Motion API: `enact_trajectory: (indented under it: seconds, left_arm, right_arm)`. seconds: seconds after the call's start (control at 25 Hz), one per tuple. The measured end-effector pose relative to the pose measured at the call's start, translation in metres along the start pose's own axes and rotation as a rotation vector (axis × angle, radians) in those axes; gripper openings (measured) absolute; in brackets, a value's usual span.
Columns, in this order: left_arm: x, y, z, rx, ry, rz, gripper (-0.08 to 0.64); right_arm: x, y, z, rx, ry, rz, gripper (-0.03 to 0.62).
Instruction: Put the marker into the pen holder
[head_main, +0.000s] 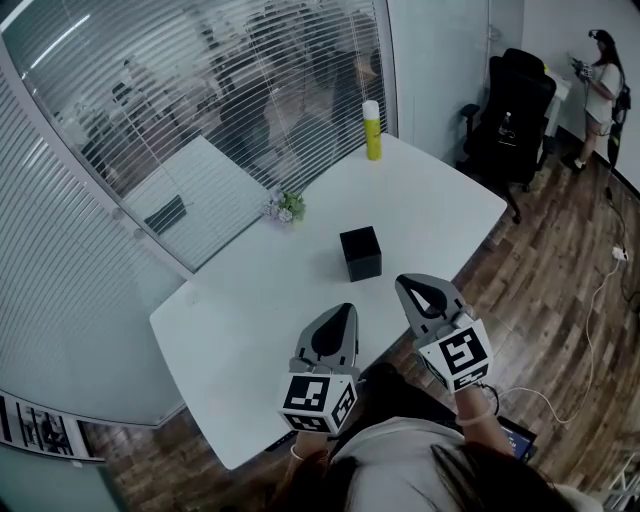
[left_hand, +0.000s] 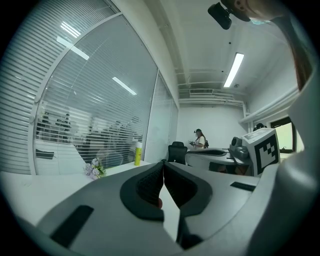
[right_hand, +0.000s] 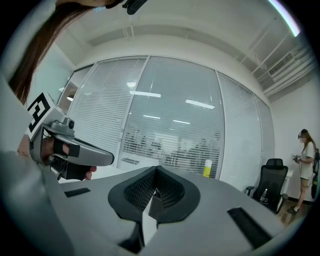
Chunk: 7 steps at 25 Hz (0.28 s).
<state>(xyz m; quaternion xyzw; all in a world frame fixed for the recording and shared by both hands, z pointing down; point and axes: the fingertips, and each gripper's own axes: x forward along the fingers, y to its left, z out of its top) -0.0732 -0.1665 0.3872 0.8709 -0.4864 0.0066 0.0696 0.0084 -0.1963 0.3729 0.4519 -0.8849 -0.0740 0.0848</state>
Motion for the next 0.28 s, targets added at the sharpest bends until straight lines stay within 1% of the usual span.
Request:
enact_trajectory:
  seconds: [0.28]
  left_arm:
    - [0.0075, -0.0002, -0.0039, -0.013, 0.008, 0.005, 0.020]
  right_arm:
    - [-0.0014, -0.0023, -0.0015, -0.034, -0.006, 0.019, 0.028]
